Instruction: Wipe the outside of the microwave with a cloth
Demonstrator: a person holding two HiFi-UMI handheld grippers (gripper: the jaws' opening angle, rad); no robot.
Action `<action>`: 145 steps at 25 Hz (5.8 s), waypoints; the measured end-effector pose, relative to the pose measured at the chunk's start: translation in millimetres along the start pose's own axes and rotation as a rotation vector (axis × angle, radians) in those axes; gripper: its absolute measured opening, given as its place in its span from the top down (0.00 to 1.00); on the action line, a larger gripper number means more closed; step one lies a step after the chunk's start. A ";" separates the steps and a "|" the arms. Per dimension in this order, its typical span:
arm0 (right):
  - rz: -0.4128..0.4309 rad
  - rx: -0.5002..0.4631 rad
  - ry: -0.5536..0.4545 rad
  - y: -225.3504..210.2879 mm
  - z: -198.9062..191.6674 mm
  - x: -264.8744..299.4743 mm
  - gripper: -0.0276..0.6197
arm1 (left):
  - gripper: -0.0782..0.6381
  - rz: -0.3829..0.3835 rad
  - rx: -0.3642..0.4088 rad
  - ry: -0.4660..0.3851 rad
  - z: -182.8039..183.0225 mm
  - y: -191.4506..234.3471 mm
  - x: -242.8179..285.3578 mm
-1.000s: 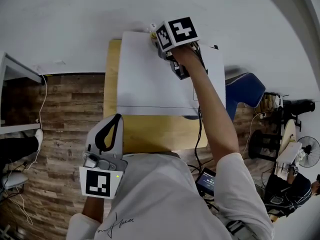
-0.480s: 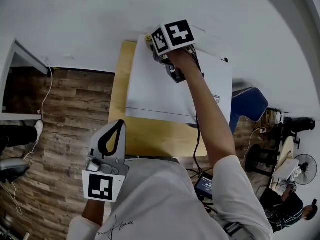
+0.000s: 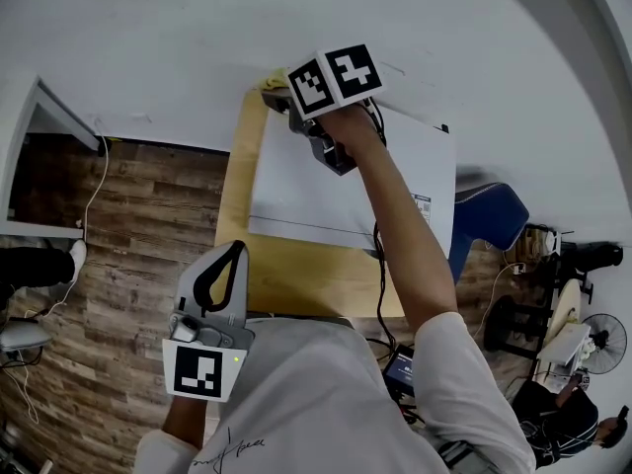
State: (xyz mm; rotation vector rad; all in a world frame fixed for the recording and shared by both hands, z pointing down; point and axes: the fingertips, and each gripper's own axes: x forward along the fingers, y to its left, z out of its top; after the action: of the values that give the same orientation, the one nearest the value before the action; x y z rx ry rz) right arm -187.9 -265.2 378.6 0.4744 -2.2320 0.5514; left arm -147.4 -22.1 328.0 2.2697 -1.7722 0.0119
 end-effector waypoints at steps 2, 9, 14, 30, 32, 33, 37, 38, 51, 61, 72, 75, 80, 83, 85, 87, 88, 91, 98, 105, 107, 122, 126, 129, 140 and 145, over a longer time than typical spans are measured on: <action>-0.018 -0.016 -0.024 -0.8 3.8 -14.6 0.77 | 0.90 -0.009 -0.003 -0.005 0.6 -3.1 0.7; -0.099 0.011 -0.060 -42.4 -18.3 -76.8 0.77 | 0.90 -0.061 -0.002 0.008 -2.4 -26.0 11.9; -0.205 0.085 -0.056 -99.5 -61.3 -128.6 0.77 | 0.90 -0.126 0.068 0.014 -4.1 -38.3 25.1; -0.494 0.281 0.071 -249.7 -207.5 -249.2 0.77 | 0.90 -0.165 0.093 0.045 -6.8 -73.0 52.3; -0.514 0.280 0.096 -258.4 -218.1 -253.3 0.77 | 0.90 -0.160 0.093 0.048 -7.7 -75.4 53.7; -0.521 0.280 0.107 -262.1 -222.9 -254.7 0.77 | 0.90 -0.157 0.092 0.048 -8.1 -76.3 54.4; -0.544 0.279 0.144 -271.9 -236.3 -256.6 0.77 | 0.90 -0.152 0.089 0.045 -8.8 -78.8 57.2; -0.546 0.278 0.153 -272.5 -238.2 -255.4 0.77 | 0.90 -0.153 0.089 0.044 -8.7 -79.4 57.7; -0.634 0.301 0.181 -269.4 -245.1 -240.5 0.77 | 0.90 -0.180 0.075 0.047 -13.7 -73.6 56.0; -0.634 0.314 0.165 -252.2 -232.7 -227.4 0.77 | 0.90 -0.207 0.082 0.045 -11.8 -62.1 48.4; -0.597 0.266 0.171 -223.6 -215.5 -202.5 0.77 | 0.90 -0.203 0.079 0.043 -12.7 -46.4 38.5; -0.596 0.255 0.174 -218.4 -211.4 -197.8 0.77 | 0.90 -0.204 0.078 0.045 -13.7 -43.8 36.6; -0.584 0.245 0.176 -210.9 -206.6 -191.0 0.77 | 0.90 -0.208 0.073 0.046 -15.0 -41.8 35.6; -0.575 0.236 0.172 -205.1 -202.3 -186.1 0.77 | 0.90 -0.214 0.075 0.043 -13.8 -42.6 35.7; -0.568 0.229 0.169 -201.0 -199.6 -183.3 0.77 | 0.90 -0.217 0.075 0.043 -13.6 -43.1 35.6; -0.555 0.222 0.165 -196.2 -196.2 -179.0 0.77 | 0.90 -0.215 0.069 0.044 -13.6 -42.8 35.4; -0.545 0.218 0.163 -193.2 -194.0 -176.1 0.77 | 0.90 -0.211 0.062 0.045 -13.4 -42.4 35.3; -0.516 0.203 0.159 -182.4 -185.8 -166.6 0.77 | 0.90 -0.213 0.067 0.042 -13.0 -42.0 33.8; -0.455 0.165 0.146 -158.0 -165.8 -142.8 0.77 | 0.90 -0.196 0.060 0.046 -15.1 -35.9 29.0; -0.409 0.124 0.138 -133.9 -147.4 -121.0 0.77 | 0.90 -0.181 0.055 0.030 -12.5 -30.4 25.5; -0.400 0.112 0.132 -125.5 -141.5 -114.0 0.77 | 0.90 -0.183 0.062 0.040 -16.1 -29.9 23.5; -0.279 0.034 0.091 -66.9 -95.0 -57.9 0.77 | 0.90 -0.127 0.011 0.027 -11.3 -17.7 14.2; -0.238 0.011 0.079 -47.4 -82.4 -42.0 0.77 | 0.90 -0.110 0.008 0.027 -11.7 -15.3 10.0; -0.212 -0.012 0.072 -32.2 -72.7 -28.9 0.77 | 0.90 -0.096 0.000 0.023 -11.4 -12.0 7.3; -0.041 -0.052 0.047 29.3 -49.8 2.8 0.77 | 0.90 -0.065 0.008 0.018 -6.7 -6.0 -5.9; 0.004 -0.086 0.019 51.1 -46.7 -11.2 0.77 | 0.90 -0.070 0.030 0.017 -4.8 -6.0 -6.2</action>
State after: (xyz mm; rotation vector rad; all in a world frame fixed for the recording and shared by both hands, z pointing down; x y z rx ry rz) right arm -178.2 -196.2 386.4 0.4187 -2.2291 0.4587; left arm -142.5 -13.9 330.5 2.3438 -1.6949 0.0441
